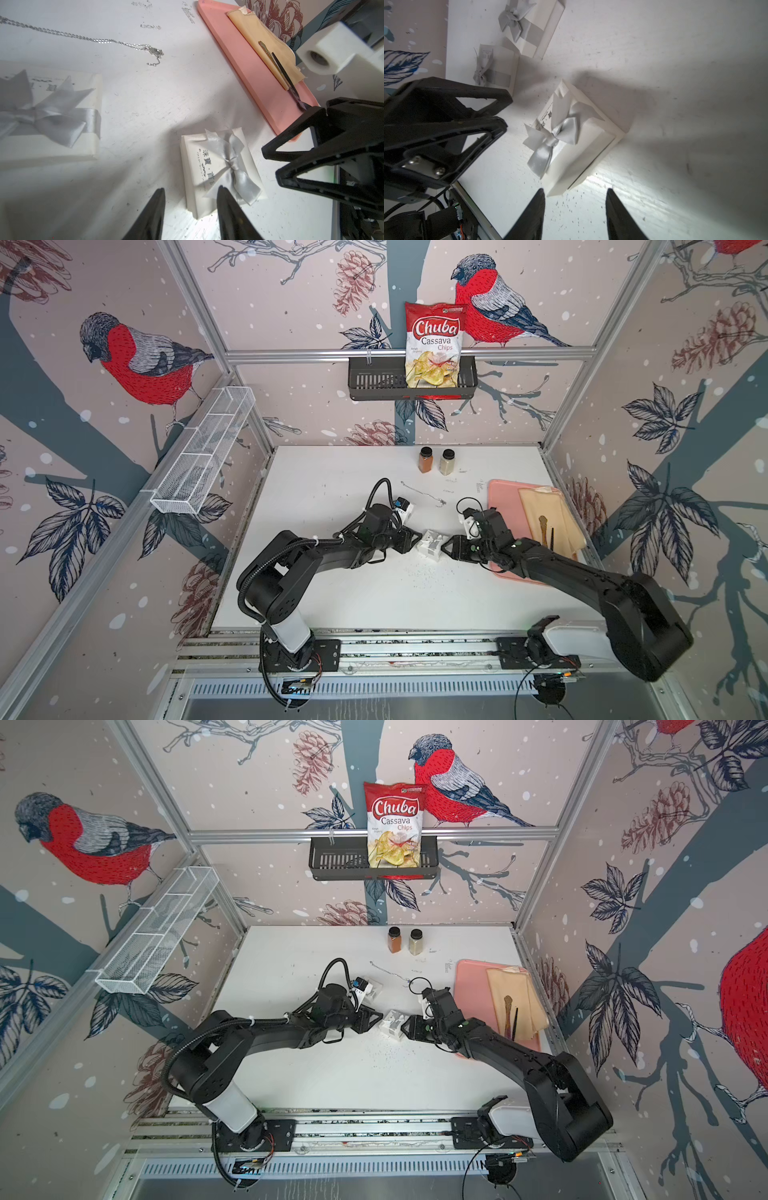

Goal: Take the necklace out of the lift-off lid jewelry box
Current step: Close the lid on the jewelry box.

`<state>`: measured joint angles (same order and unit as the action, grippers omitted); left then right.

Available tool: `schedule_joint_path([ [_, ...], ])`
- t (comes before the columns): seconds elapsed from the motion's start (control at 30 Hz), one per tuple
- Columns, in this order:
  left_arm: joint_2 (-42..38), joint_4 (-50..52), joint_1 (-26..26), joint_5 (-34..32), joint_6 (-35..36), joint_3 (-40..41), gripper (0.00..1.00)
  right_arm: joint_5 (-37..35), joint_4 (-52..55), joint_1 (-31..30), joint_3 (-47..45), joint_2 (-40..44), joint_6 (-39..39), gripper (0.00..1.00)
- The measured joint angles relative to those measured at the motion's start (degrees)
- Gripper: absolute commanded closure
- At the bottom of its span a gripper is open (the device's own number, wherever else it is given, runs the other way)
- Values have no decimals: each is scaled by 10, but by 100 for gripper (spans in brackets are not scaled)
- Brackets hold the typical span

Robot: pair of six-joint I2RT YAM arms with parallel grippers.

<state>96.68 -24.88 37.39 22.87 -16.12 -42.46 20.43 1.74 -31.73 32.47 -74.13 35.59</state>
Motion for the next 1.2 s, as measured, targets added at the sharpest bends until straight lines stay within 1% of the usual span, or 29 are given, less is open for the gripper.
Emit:
schedule_joint_path([
  [0.1, 10, 11, 0, 13, 0, -11, 54, 12, -47, 8, -25, 0, 35, 50],
  [0.2, 24, 16, 0, 27, 0, -21, 54, 23, -84, 11, -39, -2, 53, 50],
  [0.37, 44, 17, 0, 46, -4, -33, 55, 35, -130, 20, -61, -8, 82, 58],
  [0.67, 59, 18, 1, 70, -10, -37, 56, 52, -187, 25, -69, -48, 103, 59],
  [0.87, 62, 17, 4, 74, -16, -38, 57, 64, -216, 25, -70, -74, 112, 60],
  [0.97, 63, 16, 7, 77, -18, -38, 57, 70, -228, 25, -70, -83, 113, 63],
  [1.1, 63, 15, 9, 80, -22, -38, 58, 76, -239, 25, -69, -94, 115, 71],
  [1.2, 62, 16, 9, 77, -28, -37, 58, 76, -243, 27, -67, -96, 121, 73],
])
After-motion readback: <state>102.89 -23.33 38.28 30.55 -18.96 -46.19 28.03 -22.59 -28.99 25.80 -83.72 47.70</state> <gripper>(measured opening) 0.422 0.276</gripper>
